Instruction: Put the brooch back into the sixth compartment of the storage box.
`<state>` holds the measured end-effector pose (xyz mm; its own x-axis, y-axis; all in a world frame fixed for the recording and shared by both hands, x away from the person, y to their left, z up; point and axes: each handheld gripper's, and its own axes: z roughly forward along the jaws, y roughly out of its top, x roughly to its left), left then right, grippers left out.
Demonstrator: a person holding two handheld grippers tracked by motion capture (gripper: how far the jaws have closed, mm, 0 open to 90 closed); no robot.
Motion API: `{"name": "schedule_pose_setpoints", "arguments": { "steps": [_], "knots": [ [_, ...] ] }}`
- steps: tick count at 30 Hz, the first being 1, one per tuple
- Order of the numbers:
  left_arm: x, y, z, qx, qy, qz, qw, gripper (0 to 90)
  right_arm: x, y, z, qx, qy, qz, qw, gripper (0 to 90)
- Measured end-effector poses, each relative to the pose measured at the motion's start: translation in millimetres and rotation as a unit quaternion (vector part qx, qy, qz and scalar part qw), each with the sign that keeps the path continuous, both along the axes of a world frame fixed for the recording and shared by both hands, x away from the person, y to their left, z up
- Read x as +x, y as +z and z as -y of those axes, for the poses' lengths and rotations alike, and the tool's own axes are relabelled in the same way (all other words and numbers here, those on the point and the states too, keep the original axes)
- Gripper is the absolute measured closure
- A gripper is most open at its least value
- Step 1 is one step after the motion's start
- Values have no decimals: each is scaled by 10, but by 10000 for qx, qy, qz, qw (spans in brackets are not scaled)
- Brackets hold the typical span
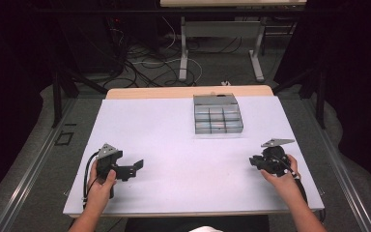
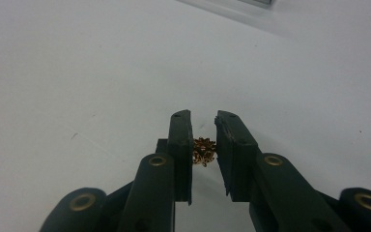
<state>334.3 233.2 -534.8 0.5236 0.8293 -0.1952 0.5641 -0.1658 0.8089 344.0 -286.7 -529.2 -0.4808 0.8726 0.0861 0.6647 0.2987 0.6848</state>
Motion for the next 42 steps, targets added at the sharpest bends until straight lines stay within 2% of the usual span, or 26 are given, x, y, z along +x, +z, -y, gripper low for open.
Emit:
{"name": "schedule_pose_setpoints", "arguments": {
  "steps": [8,9,19,20,25,30,42],
  "knots": [
    [-2,0,0,1,1,-1,10000,11,38,6,72,126,-167,-1,9998,769],
    [-1,0,0,3,2,0,10000,11,36,12,74,184,-238,-56,9995,769],
    [0,-4,5,-1,1,-12,10000,11,89,18,164,577,-369,-92,9976,770],
    [0,-4,4,0,3,-12,10000,11,88,25,171,620,-389,-156,9972,769],
    [-1,-6,5,0,10,-15,10000,11,114,46,196,640,-418,-137,9970,770],
    [1,-8,5,2,11,-19,10000,11,139,81,234,774,-506,-192,9955,769],
    [3,-11,5,-4,3,-33,10000,11,259,162,256,990,-674,-135,9927,769]
  ]
}}
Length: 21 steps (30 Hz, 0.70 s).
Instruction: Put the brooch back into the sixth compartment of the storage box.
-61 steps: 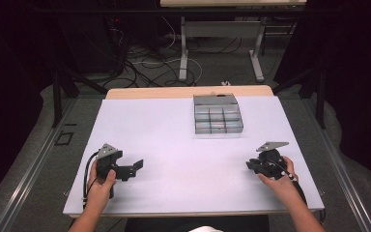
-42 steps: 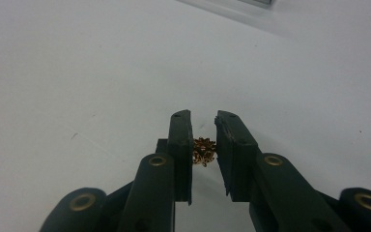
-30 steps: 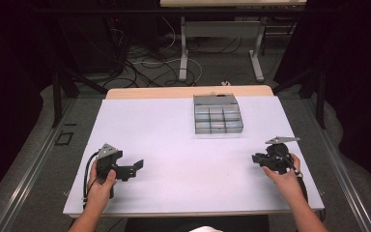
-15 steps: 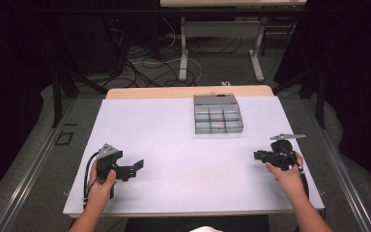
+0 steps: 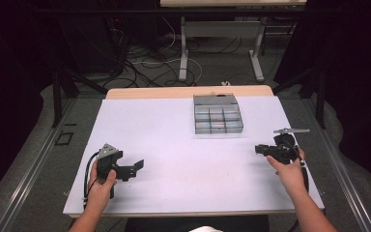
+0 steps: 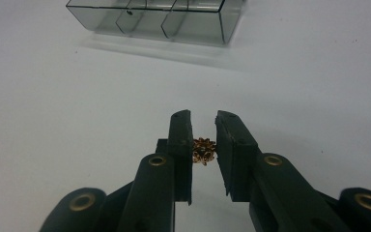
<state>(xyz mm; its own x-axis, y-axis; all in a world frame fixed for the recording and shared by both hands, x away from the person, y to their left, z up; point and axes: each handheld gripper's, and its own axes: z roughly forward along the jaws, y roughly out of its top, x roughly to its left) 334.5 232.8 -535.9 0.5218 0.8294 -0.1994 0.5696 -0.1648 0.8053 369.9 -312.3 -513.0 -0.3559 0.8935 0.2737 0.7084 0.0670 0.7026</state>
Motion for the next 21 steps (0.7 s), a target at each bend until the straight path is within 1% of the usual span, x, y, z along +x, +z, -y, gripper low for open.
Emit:
{"name": "schedule_pose_setpoints", "arguments": {
  "steps": [2,3,6,7,9,10,11,12,13,14,16,17,21],
  "knots": [
    [0,0,-1,-3,-1,-1,10000,11,22,23,-19,7,-7,-4,10000,770],
    [1,0,-1,-3,-1,0,10000,11,36,30,-22,-28,11,44,10000,770],
    [2,-2,2,-9,0,6,10000,11,63,71,-52,-11,-14,18,10000,769],
    [3,-4,3,-19,-8,4,10000,11,76,80,-54,-19,11,66,10000,770],
    [4,-4,2,-5,-3,8,10000,11,93,105,-65,26,-9,20,10000,770],
    [4,-5,3,-7,-5,5,10000,11,108,111,-62,5,18,75,10000,769],
    [4,-5,3,-10,-4,6,10000,11,117,124,-74,46,-41,45,10000,769],
    [5,-4,3,-11,-5,5,10000,11,125,134,-74,59,-23,34,10000,770],
    [5,-4,2,-10,-6,4,10000,11,140,140,-74,70,-11,81,9999,769],
    [5,-4,1,-8,-9,2,10000,11,145,156,-85,95,-63,23,9999,770],
    [5,-4,1,-11,-7,2,10000,11,168,174,-92,93,-30,89,9999,769],
    [5,-5,1,-7,-9,2,10000,11,171,189,-98,111,-27,43,9999,769],
    [6,-5,1,-8,-14,0,10000,11,213,224,-123,141,-28,89,9999,769]
  ]
}}
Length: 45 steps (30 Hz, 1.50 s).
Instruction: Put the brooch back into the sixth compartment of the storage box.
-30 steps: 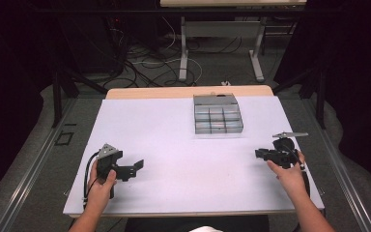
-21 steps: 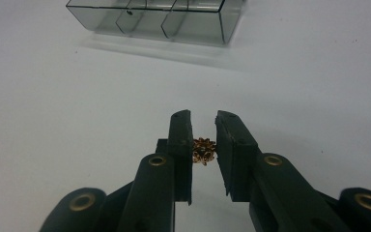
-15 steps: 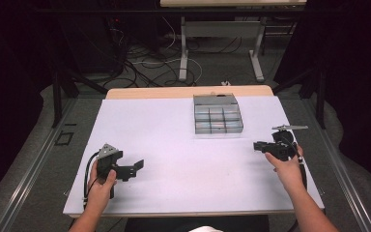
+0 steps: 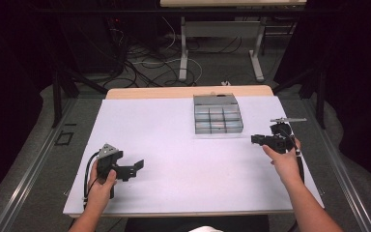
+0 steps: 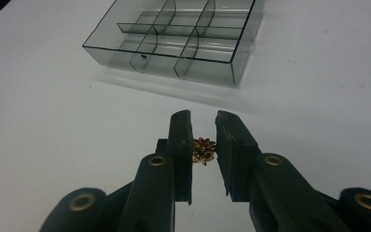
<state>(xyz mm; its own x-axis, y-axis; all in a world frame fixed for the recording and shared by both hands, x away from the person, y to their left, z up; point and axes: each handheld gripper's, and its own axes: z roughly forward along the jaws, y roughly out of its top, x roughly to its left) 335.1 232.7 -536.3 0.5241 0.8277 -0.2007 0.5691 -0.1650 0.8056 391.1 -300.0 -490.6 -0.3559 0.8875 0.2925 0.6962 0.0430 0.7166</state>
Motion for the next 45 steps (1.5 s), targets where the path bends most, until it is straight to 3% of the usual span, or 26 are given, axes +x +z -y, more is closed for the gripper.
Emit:
{"name": "schedule_pose_setpoints", "arguments": {
  "steps": [45],
  "knots": [
    [5,-4,-6,-24,-28,-11,10000,12,365,291,-250,-113,2,135,9998,770]
  ]
}}
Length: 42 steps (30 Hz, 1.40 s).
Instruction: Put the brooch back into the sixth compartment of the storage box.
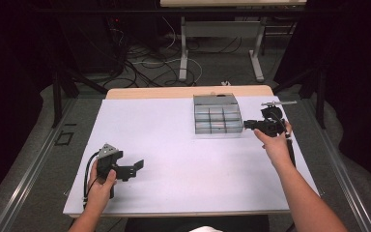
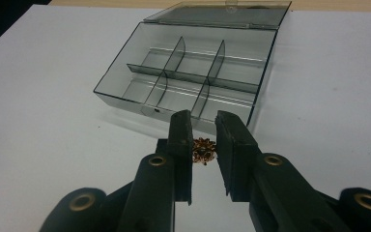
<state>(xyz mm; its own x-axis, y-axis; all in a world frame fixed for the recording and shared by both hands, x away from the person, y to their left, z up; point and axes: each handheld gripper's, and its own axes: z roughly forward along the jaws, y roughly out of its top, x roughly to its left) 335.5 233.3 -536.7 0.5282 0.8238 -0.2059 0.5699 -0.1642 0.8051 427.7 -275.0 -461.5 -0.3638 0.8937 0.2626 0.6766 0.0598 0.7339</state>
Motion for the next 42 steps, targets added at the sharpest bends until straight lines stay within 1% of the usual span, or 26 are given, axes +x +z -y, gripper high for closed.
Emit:
{"name": "schedule_pose_setpoints", "arguments": {
  "steps": [5,9,10,13,14,16,17,18,19,21,23,25,32,35,37,38,42],
  "knots": [
    [0,0,-3,11,-2,0,10000,12,42,8,-39,-4,-18,2,10000,770],
    [2,-1,-4,23,0,4,10000,12,73,7,-81,-39,-13,-39,10000,769],
    [2,-1,-4,22,-1,3,10000,12,84,4,-89,-66,4,2,10000,770],
    [3,-3,-4,20,-2,1,10000,12,101,2,-125,-37,-10,-40,10000,770],
    [4,-7,0,9,12,27,10000,12,112,-5,-132,-51,5,-8,10000,769],
    [3,-3,-1,35,5,7,10000,12,129,-10,-149,-58,-7,-58,10000,770],
    [3,-4,0,33,7,8,10000,12,139,-15,-154,-79,-13,-48,10000,769],
    [4,-7,0,12,4,22,10000,12,149,-19,-165,-49,-38,-72,10000,770],
    [4,-6,-1,13,3,19,10000,12,161,-25,-163,-66,-27,-43,10000,770],
    [4,-6,-1,11,4,22,10000,12,177,-29,-176,-45,-55,-85,9999,769],
    [4,-7,-2,12,3,22,10000,12,197,-38,-188,-76,-57,-57,9999,770],
    [5,-8,-2,7,7,19,10000,12,216,-43,-204,-57,-85,-94,9999,769],
    [6,-7,-3,21,-17,-4,10000,12,284,-76,-278,-43,-115,-94,9999,769],
    [6,-10,-2,0,-2,16,10000,12,308,-95,-310,-49,-142,-65,9999,769],
    [5,-7,-5,9,-14,-6,10000,12,321,-110,-322,-64,-164,-50,9998,769],
    [6,-11,-2,-7,1,19,10000,12,328,-116,-326,-61,-177,-50,9998,769],
    [5,-10,0,-4,-9,15,10000,12,358,-142,-333,-49,-228,-53,9997,769]
  ]
}}
